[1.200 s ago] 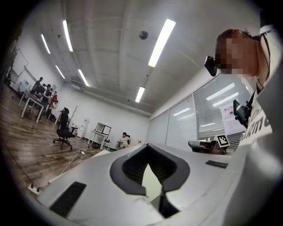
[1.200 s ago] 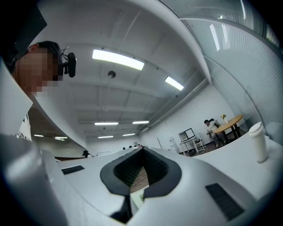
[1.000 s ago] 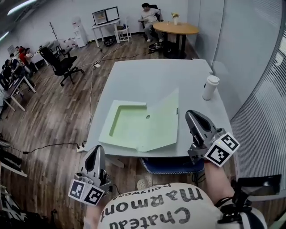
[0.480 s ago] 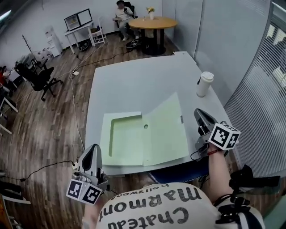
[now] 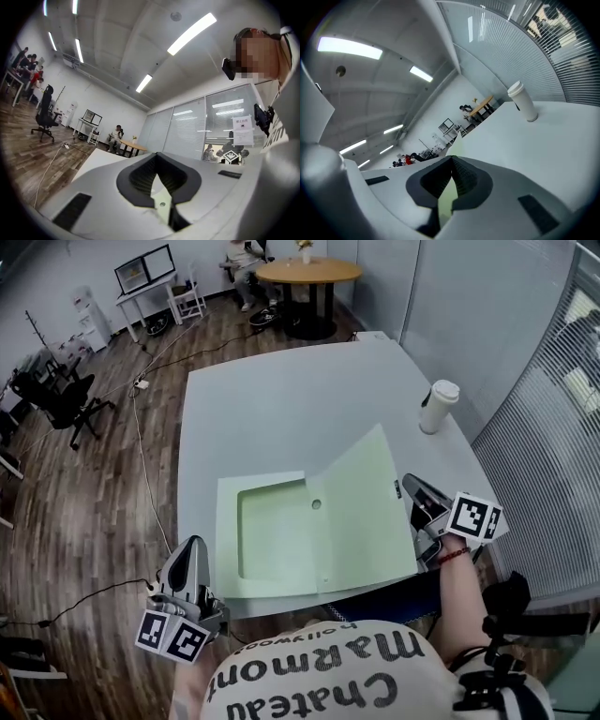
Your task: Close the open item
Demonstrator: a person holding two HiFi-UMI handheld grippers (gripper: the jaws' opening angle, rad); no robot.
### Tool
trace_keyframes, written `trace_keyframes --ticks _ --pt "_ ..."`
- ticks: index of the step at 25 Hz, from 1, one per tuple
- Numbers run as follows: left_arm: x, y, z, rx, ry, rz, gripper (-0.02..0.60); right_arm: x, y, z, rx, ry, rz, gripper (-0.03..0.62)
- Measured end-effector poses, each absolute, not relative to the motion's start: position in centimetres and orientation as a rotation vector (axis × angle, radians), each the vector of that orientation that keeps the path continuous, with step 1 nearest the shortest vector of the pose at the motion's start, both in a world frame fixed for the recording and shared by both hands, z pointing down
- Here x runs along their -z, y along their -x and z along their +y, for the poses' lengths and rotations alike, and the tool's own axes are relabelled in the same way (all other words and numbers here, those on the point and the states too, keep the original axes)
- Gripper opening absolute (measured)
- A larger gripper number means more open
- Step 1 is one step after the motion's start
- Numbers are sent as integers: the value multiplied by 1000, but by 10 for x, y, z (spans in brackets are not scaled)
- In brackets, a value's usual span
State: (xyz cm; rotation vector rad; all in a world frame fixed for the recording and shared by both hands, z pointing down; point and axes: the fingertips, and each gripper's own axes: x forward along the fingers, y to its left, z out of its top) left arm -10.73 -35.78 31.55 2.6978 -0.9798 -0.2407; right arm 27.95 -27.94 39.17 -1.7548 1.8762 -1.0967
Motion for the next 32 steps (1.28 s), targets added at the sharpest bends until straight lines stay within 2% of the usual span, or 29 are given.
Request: trace_keyframes --ticks 14,32 --pt "-342 154 -375 263 -2658 -1034 -5 -344 -166 -343 1006 1494 2155 -4" --pt "-404 209 -342 110 -2581 -1207 -5 -361 -71 -389 1023 1316 2392 -5"
